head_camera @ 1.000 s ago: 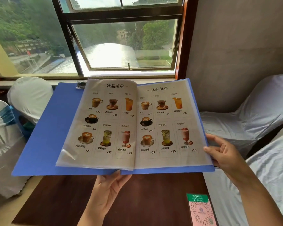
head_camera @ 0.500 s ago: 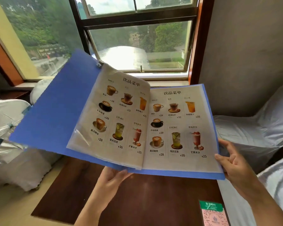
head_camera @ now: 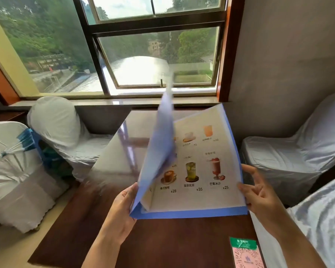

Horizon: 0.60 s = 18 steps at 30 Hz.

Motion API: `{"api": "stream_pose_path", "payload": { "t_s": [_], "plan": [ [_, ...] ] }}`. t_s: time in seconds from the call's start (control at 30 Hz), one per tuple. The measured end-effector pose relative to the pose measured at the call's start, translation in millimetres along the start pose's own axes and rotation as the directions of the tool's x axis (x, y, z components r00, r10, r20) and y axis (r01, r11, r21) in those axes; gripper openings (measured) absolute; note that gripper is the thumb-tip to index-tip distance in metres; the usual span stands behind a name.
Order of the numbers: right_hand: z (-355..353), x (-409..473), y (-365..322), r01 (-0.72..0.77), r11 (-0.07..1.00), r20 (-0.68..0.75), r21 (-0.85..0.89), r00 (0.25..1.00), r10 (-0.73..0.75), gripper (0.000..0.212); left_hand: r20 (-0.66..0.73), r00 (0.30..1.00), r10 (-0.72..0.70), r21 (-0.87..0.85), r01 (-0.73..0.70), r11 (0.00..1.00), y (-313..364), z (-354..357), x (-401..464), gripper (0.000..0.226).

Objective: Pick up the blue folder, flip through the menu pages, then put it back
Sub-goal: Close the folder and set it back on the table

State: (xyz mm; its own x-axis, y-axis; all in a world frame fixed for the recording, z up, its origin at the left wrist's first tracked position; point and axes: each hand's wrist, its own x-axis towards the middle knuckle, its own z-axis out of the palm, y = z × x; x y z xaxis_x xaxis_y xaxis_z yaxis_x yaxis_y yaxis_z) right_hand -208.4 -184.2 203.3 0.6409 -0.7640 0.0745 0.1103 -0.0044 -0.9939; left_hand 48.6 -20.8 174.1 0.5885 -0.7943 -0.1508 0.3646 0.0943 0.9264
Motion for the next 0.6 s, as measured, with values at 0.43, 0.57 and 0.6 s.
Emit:
{"api": "stream_pose_path", "payload": {
  "t_s": [0.43,0.57,0.6],
  "plan": [
    [-2.3,-3.1,-9.8,-0.037,0.998,-0.037,-0.060,0.999,0.035,0.053,-0.055,0.976,0.211,0.023,-0.210,0.977,-4.1,16.0,-2.2,0.061],
    [-8.1,-3.1,-9.7,-0.040,0.982,-0.071,-0.182,0.997,0.027,0.029,-0.021,0.982,0.189,0.064,-0.188,0.980,-7.0,10.9,-1.8,0.075],
    [-9.6,-3.2,-8.3,-0.044,0.977,-0.078,-0.207,0.997,0.029,0.022,-0.001,0.987,0.159,0.065,-0.159,0.985,-7.9,8.6,-0.7,0.074]
  ]
}}
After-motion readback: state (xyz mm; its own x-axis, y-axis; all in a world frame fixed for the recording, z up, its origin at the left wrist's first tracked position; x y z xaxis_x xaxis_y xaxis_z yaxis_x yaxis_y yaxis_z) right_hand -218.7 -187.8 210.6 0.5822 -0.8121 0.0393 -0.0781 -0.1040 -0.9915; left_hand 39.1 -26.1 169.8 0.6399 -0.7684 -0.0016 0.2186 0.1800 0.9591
